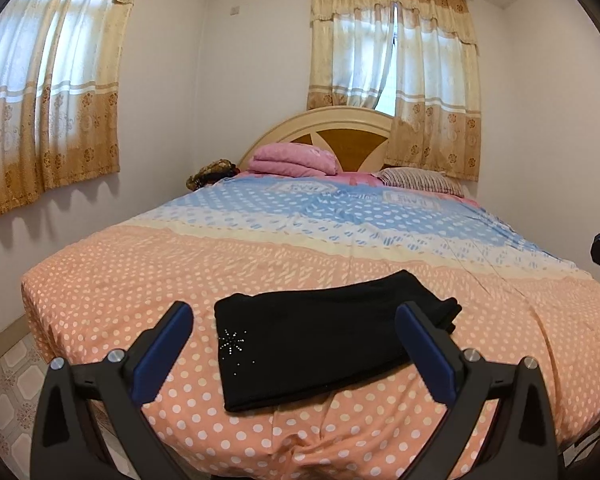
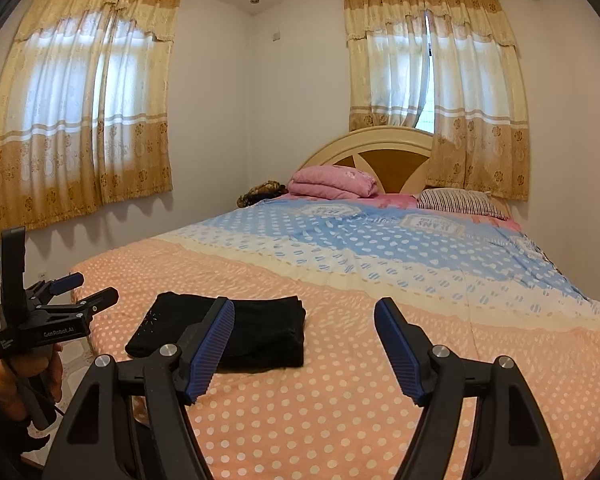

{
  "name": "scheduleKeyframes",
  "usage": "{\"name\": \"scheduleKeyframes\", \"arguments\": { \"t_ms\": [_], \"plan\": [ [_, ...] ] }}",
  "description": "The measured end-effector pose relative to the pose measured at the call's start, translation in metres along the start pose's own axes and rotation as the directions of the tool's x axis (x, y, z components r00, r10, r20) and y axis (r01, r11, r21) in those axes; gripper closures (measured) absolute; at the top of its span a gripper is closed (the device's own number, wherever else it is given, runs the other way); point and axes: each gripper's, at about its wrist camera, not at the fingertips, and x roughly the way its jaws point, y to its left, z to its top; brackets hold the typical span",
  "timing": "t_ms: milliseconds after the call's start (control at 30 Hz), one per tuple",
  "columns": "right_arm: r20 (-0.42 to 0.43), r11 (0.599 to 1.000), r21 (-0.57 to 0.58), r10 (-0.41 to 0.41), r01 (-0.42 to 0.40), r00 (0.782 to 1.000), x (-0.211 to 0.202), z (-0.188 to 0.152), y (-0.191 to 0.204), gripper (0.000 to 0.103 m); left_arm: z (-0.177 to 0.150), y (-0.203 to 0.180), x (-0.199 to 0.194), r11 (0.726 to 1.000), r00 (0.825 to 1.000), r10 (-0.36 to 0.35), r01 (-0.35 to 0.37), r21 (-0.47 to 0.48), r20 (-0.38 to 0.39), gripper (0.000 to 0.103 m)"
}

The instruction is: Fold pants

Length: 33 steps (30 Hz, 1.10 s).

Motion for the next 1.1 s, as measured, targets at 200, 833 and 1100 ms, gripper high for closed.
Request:
{"name": "scheduleKeyframes", "arguments": {
  "t_ms": [200, 833, 1100],
  "plan": [
    [-0.011, 1.0, 0.003, 0.011, -0.011, 1.0, 0.0033, -0.0054, 0.0011, 0.029, -0.0007, -0.0001, 0.0004, 1.0, 1.0, -0.004, 0.004, -0.003, -0.004, 0.0],
    [-0.015, 0.999, 0.022, 0.024, -0.023, 1.0, 0.0032, -0.0062, -0.002, 0.029, -0.0005, -0.0011, -0.0011, 1.0, 1.0, -0.004, 0.004, -0.002, -0.006, 0.0],
    [-0.006, 1.0, 0.023, 0.019, -0.019, 1.0, 0.004, -0.0064, -0.002, 0.029, -0.0006, -0.0034, -0.0006, 1.0, 1.0, -0.006, 0.006, 0.008, -0.01, 0.0]
  ]
}}
